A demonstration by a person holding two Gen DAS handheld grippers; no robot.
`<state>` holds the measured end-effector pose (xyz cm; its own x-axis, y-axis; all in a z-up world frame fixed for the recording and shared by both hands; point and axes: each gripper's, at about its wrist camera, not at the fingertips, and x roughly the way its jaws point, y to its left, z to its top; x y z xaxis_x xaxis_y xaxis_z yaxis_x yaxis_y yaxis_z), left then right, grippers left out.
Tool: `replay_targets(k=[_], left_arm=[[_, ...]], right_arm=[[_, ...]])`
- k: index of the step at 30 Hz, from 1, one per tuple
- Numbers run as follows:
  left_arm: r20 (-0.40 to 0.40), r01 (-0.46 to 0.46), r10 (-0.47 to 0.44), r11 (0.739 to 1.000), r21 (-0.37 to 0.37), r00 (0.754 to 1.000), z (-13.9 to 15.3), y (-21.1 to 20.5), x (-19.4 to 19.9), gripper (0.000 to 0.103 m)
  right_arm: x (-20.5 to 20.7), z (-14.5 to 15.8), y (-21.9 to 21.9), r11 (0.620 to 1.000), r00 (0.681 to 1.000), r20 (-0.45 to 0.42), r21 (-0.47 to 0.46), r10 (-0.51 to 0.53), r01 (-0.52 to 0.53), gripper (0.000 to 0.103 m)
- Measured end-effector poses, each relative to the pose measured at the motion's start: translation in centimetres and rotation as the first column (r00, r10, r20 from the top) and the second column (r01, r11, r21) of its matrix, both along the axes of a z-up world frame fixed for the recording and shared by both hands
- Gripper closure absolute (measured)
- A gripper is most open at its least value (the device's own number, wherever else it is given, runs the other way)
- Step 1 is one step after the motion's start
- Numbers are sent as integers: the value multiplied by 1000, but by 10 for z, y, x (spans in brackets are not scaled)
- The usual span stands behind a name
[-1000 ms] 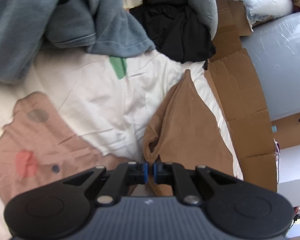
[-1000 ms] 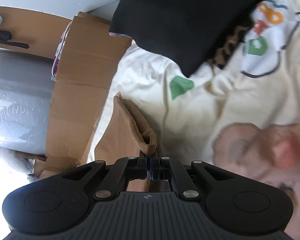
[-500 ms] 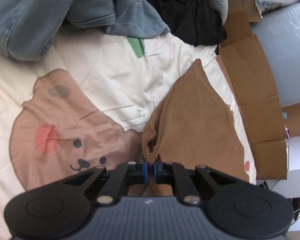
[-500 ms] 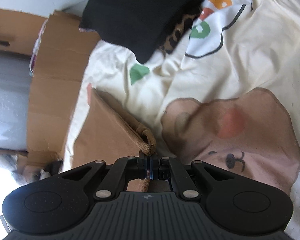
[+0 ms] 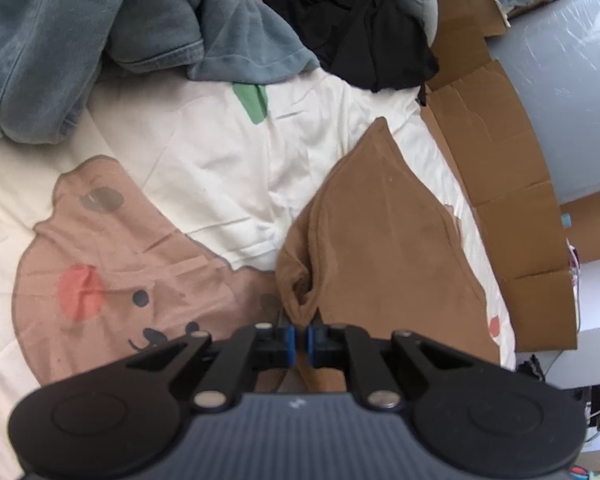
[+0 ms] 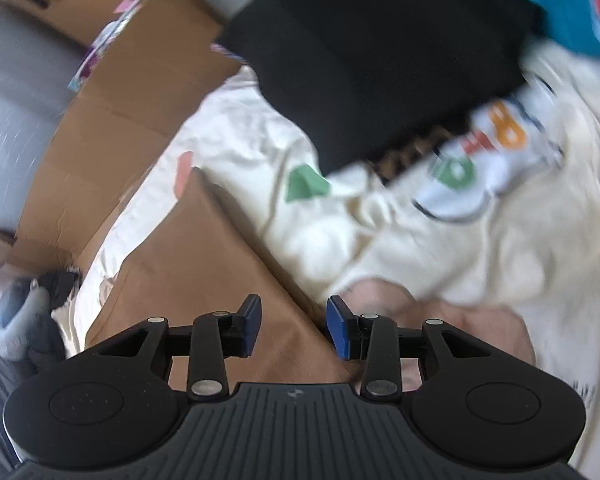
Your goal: Fold clothes
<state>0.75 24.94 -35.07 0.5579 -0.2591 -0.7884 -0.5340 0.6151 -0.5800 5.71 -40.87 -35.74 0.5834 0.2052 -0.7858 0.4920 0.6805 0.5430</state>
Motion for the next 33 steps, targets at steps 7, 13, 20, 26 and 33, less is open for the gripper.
replay_targets(k=[7, 13, 20, 26, 33], left_arm=[[5, -2, 2, 1000, -16, 1000, -4, 0, 0, 97], [14, 25, -25, 1000, -6, 1000, -2, -1, 3, 97], [36, 34, -34, 999, -6, 999, -5, 0, 2, 97], [44, 14, -14, 1000, -21, 999, -9, 1, 1, 97], [44, 13, -11, 999, -39, 999, -13, 2, 1, 97]], right_arm=[[61, 27, 36, 985, 991, -11, -106, 136, -136, 57], [115, 66, 75, 962, 972, 47, -158, 231, -221, 56], [162, 110, 135, 886, 905, 33, -224, 423, -406, 56], [188, 123, 187, 809, 845, -101, -250, 524, -532, 54], [170, 82, 231, 784, 821, -139, -245, 553, -570, 53]])
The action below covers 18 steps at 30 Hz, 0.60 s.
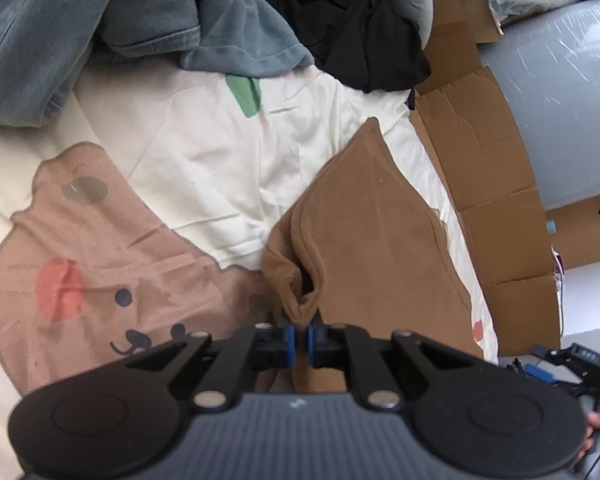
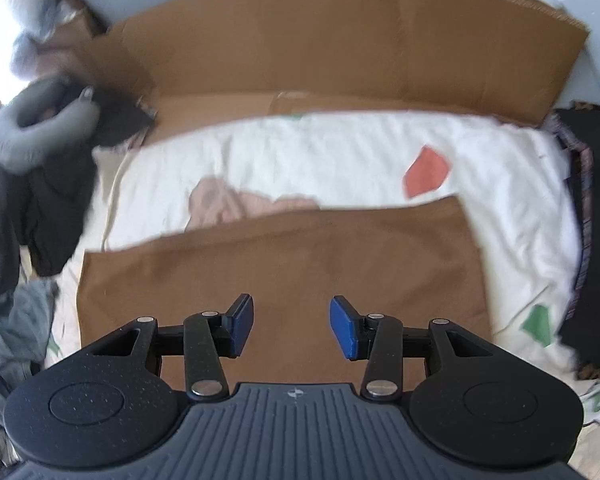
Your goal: Fold clothes
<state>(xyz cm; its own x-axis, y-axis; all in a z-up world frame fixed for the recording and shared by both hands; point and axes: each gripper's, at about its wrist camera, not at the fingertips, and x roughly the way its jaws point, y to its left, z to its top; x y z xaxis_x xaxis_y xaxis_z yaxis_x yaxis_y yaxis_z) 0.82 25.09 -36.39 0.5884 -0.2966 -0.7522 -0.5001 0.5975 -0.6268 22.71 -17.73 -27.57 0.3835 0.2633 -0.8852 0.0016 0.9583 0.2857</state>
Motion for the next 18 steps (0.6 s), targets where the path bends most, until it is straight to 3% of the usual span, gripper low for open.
replay_targets(k=[7, 13, 15, 17, 18], left_arm=[[-8, 8, -8, 1000, 4, 1000, 1, 1, -5, 97], [-11, 13, -13, 1000, 3, 1000, 6, -1, -5, 97], [-6, 24, -24, 1000, 1, 1000, 7, -2, -4, 97], [-3, 37, -37, 999, 4, 999, 7, -4, -3, 97], [-2, 40, -40, 999, 3, 999, 6, -4, -3, 97]], right_arm=[[-44, -51, 35, 998, 998, 23, 28, 61, -61, 53], [-67, -65, 49, 994, 984, 139, -21, 113, -111, 54], [-69, -73, 45, 996, 986, 141, -24, 86, -83, 58], [-73, -82, 42, 999, 989, 134, -2, 53, -53, 73], [-77, -88, 43, 999, 991, 127, 2, 47, -48, 76]])
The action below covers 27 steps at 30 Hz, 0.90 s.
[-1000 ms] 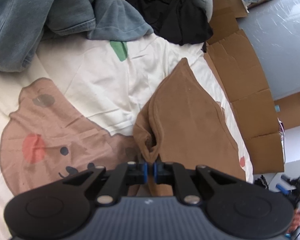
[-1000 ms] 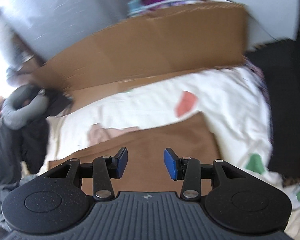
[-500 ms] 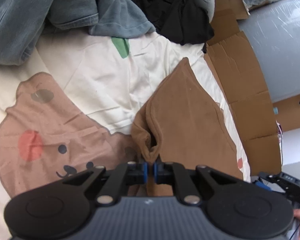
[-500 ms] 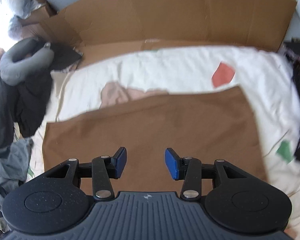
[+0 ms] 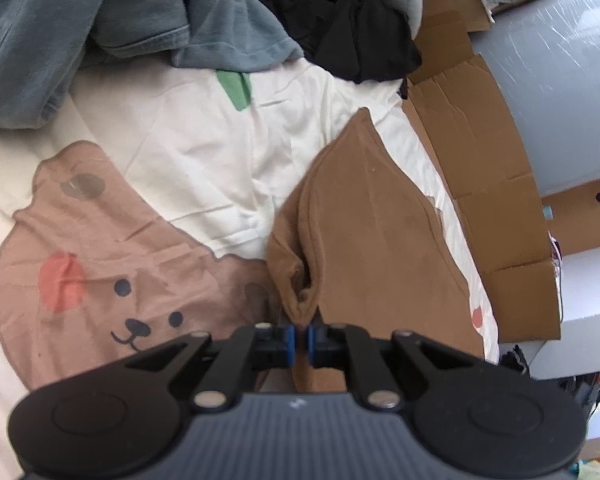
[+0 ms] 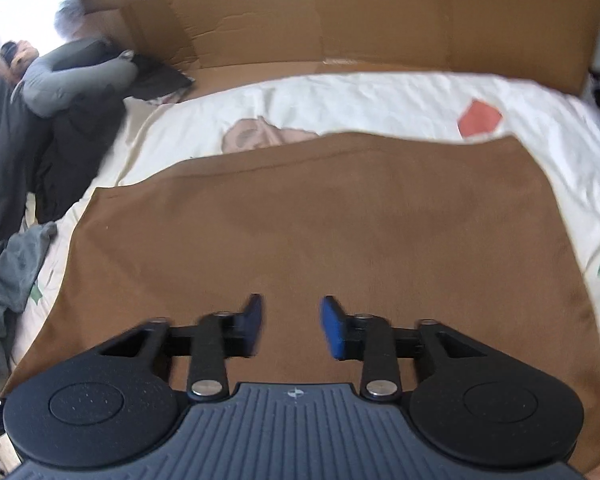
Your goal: Fold clothes
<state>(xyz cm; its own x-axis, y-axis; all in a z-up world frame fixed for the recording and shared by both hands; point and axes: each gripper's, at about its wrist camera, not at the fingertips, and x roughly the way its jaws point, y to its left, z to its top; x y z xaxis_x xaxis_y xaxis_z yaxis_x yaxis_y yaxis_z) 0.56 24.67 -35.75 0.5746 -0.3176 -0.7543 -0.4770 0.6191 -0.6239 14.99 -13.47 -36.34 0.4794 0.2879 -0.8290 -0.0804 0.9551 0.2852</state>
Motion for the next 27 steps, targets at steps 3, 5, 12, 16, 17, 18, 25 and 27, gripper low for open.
replay_targets(k=[3, 5, 12, 16, 17, 18, 25, 27], left_arm=[[6, 1, -1, 1000, -7, 1000, -1, 0, 0, 97], [11, 1, -1, 1000, -11, 1000, -1, -1, -1, 97], [50, -1, 3, 999, -50, 999, 5, -2, -3, 97], [75, 8, -3, 998, -59, 997, 12, -4, 0, 97], [80, 13, -8, 998, -60, 997, 14, -5, 1, 97], [84, 20, -15, 998, -59, 996, 15, -6, 3, 97], [105, 44, -38, 997, -61, 994, 23, -11, 10, 97], [109, 51, -44, 997, -65, 993, 25, -12, 12, 97]], right_arm=[[-14, -17, 5, 1000, 1000, -31, -3, 1, -1, 81], [-26, -29, 10, 1000, 998, -58, -9, 14, -15, 84], [-72, -47, 25, 999, 997, -74, -14, 38, -39, 89], [-91, -48, 30, 999, 997, -63, -26, 34, -35, 100], [-95, -48, 31, 999, 997, -66, -29, 39, -41, 101], [-99, -48, 31, 999, 997, -70, -27, 44, -46, 101], [-121, -48, 34, 996, 993, -86, -28, 84, -87, 101], [-123, -47, 33, 996, 991, -99, -30, 86, -90, 100]])
